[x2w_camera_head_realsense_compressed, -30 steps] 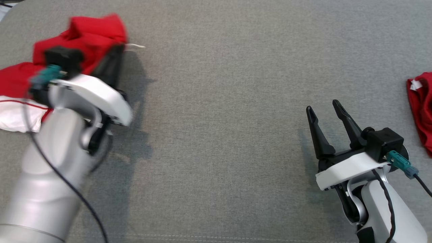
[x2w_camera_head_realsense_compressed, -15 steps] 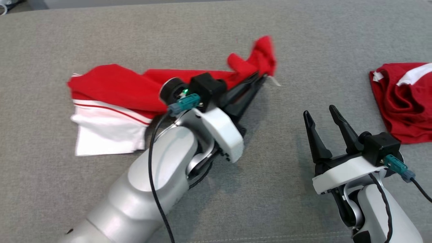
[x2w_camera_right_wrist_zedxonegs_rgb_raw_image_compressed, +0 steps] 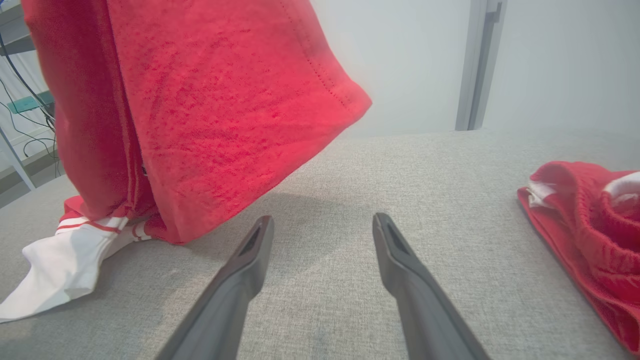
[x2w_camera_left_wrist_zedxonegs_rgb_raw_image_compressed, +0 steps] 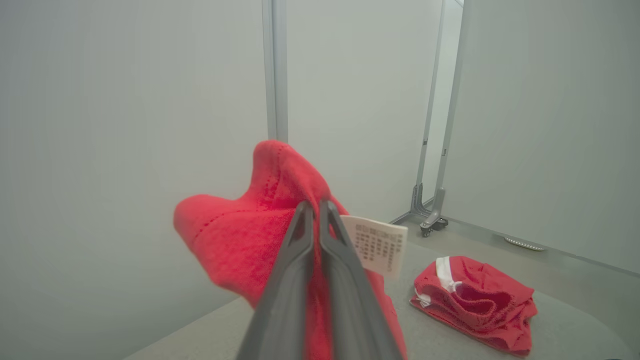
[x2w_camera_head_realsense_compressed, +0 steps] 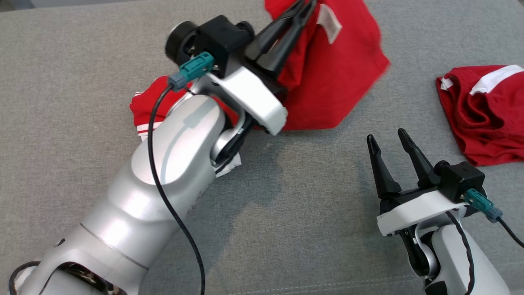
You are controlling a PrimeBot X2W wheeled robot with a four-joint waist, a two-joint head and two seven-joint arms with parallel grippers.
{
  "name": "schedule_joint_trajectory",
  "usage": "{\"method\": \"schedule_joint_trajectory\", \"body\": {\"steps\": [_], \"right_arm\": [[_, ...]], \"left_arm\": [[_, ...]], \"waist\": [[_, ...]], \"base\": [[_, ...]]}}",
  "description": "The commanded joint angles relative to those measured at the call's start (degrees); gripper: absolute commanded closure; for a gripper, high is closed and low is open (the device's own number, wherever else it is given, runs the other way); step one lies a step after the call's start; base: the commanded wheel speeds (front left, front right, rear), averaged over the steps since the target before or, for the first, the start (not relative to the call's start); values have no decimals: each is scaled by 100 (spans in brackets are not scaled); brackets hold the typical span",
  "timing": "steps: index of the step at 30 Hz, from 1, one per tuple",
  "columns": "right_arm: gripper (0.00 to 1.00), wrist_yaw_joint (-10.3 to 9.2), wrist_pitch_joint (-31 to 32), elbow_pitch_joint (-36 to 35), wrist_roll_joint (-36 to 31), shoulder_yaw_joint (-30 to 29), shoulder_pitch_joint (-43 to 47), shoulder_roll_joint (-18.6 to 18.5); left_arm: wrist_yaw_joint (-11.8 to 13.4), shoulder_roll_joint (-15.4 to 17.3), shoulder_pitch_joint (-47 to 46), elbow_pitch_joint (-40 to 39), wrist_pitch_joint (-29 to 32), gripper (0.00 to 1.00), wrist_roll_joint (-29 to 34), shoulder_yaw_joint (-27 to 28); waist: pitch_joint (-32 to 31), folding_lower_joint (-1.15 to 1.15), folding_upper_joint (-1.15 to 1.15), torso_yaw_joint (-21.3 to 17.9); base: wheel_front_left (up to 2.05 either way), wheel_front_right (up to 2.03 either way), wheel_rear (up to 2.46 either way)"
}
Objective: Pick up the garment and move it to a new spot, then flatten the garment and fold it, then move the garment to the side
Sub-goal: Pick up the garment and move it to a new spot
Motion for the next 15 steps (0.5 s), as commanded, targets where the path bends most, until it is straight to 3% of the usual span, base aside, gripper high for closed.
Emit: {"method": "schedule_joint_trajectory", "body": {"steps": [1, 2, 3, 4, 5, 15], "right_arm": [[0, 24, -76, -111, 34, 63, 74, 42], [0, 24, -76, -106, 27, 47, 71, 40], [0, 24, -76, -77, 12, 44, 54, 34], [0, 24, -76, -77, 12, 44, 54, 34], [0, 24, -76, -59, 9, 53, 37, 34], [0, 24, -76, -43, 17, 117, -60, -6]], "left_arm": [[-3, 161, -124, -6, -39, 100, 31, 184], [-44, 172, -80, 91, -41, 100, 45, 161], [-133, 155, 71, 306, -44, 64, -9, 88], [-133, 155, 71, 306, -44, 64, -9, 88], [-166, 146, 141, 414, -44, 0, -31, 53], [-285, 263, 853, 842, -48, 0, 39, 291]], "waist": [[20, 0, 0, 37], [30, 0, 0, 65], [40, 0, 0, 112], [40, 0, 0, 112], [43, 0, 0, 131], [-54, 0, 0, 312]], "base": [[0, 0, 0], [0, 0, 0], [0, 0, 0], [0, 0, 0], [0, 0, 0], [0, 0, 0]]}}
